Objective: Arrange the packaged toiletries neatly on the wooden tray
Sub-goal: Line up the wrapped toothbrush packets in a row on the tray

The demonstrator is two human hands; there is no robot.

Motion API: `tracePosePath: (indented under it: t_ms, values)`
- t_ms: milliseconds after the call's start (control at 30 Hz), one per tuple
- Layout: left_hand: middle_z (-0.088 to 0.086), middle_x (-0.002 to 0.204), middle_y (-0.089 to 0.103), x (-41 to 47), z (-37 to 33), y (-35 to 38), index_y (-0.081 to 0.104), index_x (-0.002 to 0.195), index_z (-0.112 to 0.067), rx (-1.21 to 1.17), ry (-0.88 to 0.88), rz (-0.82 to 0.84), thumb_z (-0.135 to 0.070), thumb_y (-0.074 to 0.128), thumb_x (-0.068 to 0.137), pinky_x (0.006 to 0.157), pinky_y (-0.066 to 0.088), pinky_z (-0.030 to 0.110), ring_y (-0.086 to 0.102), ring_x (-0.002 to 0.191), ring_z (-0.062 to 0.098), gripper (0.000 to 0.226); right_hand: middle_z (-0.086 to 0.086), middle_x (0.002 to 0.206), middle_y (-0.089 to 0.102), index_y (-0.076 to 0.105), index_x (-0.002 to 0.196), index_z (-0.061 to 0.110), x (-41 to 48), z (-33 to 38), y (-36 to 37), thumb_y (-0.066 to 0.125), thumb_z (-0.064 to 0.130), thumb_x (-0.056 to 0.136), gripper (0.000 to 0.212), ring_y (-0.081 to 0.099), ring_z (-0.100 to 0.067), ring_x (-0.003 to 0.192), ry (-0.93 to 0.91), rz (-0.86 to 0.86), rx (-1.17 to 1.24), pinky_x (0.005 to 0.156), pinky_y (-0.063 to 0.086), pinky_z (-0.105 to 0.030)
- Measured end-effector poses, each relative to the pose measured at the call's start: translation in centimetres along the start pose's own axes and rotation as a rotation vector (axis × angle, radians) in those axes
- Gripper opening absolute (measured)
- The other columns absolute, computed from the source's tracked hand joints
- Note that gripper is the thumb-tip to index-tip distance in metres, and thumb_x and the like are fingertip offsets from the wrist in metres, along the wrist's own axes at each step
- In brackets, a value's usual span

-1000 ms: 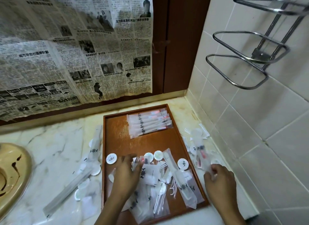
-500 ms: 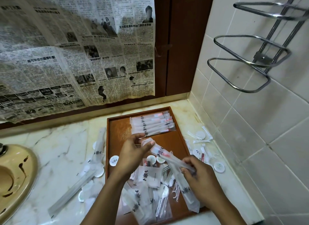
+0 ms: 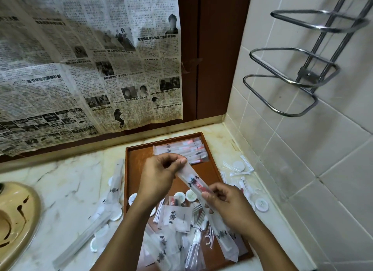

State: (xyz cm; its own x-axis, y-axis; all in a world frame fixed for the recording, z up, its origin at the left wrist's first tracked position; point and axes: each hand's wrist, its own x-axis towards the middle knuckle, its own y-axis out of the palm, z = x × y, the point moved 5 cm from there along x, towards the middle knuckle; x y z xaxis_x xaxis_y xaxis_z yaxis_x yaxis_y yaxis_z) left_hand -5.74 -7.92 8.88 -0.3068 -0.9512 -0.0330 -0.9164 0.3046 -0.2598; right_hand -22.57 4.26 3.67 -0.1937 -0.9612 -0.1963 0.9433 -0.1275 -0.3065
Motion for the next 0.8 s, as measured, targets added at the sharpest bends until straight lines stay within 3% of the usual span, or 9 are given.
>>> tracePosePath:
  t_ms: [100,233,300,433,533,700,800]
  values:
    - [-0.001,0.086,0.078,1.0,-0.3,-1.7,0.078,0.092,-0.016,-0.071,0.013,-0.108,-0.015,0.072,0.091,0.06,0.054,0.018,0.071,0.075,0.008,0.007,-0.003,0.082,0.074,0.072,0.082,0.024,-0.2,-0.7,-1.1,0.069,0.035,0.092,0.015,0.07,-0.021,0.073,0.063,-0.018,0.077,0.062,0.054,-0.028]
    - [-0.003,0.086,0.079,1.5,-0.5,-2.4,0.079,0.092,-0.016,-0.059,0.036,-0.138,-0.013,0.073,0.09,0.063,0.054,0.018,0.072,0.077,0.008,0.007,-0.002,0.078,0.074,0.073,0.08,0.017,-0.3,-1.0,-2.1,0.072,0.024,0.091,0.013,0.068,-0.011,0.072,0.082,-0.026,0.113,0.065,0.054,-0.022]
    - [0.0,0.085,0.078,1.5,-0.4,-2.2,0.079,0.094,-0.015,-0.09,0.035,-0.163,-0.014,0.071,0.092,0.063,0.054,0.02,0.071,0.074,0.007,0.008,-0.002,0.078,0.074,0.074,0.081,0.019,-0.3,-0.7,-2.5,0.073,0.025,0.09,0.011,0.067,-0.011,0.07,0.073,-0.057,0.097,0.066,0.055,-0.027]
    - [0.007,0.085,0.076,0.9,1.1,-2.0,0.078,0.094,-0.014,-0.249,-0.054,-0.189,-0.015,0.069,0.095,0.064,0.057,0.031,0.067,0.071,0.014,0.01,-0.002,0.065,0.069,0.074,0.081,0.017,-0.3,0.9,-5.0,0.077,0.025,0.086,0.009,0.058,-0.009,0.053,0.024,-0.225,0.108,0.052,0.046,-0.025]
    - [0.004,0.087,0.077,0.0,2.4,-1.6,0.079,0.094,-0.014,-0.31,-0.132,-0.18,-0.017,0.069,0.094,0.068,0.057,0.037,0.066,0.075,0.017,0.01,-0.007,0.065,0.069,0.073,0.082,0.02,0.2,2.8,-7.4,0.077,0.025,0.087,0.007,0.057,-0.013,0.052,-0.033,-0.285,0.074,0.05,0.047,-0.027]
    - [0.003,0.094,0.077,-0.2,1.3,-1.3,0.078,0.097,-0.014,-0.351,-0.095,-0.169,-0.012,0.069,0.093,0.062,0.059,0.033,0.071,0.081,0.019,0.01,-0.002,0.076,0.072,0.073,0.088,0.027,2.2,2.0,-7.8,0.075,0.032,0.088,0.006,0.064,-0.026,0.068,0.044,-0.151,-0.036,0.063,0.051,-0.033]
    - [0.001,0.093,0.078,0.2,-1.2,-1.6,0.078,0.099,-0.015,-0.157,0.052,-0.141,-0.011,0.069,0.093,0.062,0.057,0.024,0.072,0.082,0.012,0.012,0.012,0.092,0.073,0.073,0.098,0.035,2.6,1.4,-6.1,0.078,0.037,0.084,0.015,0.067,-0.004,0.085,0.055,-0.031,-0.088,0.074,0.052,-0.023]
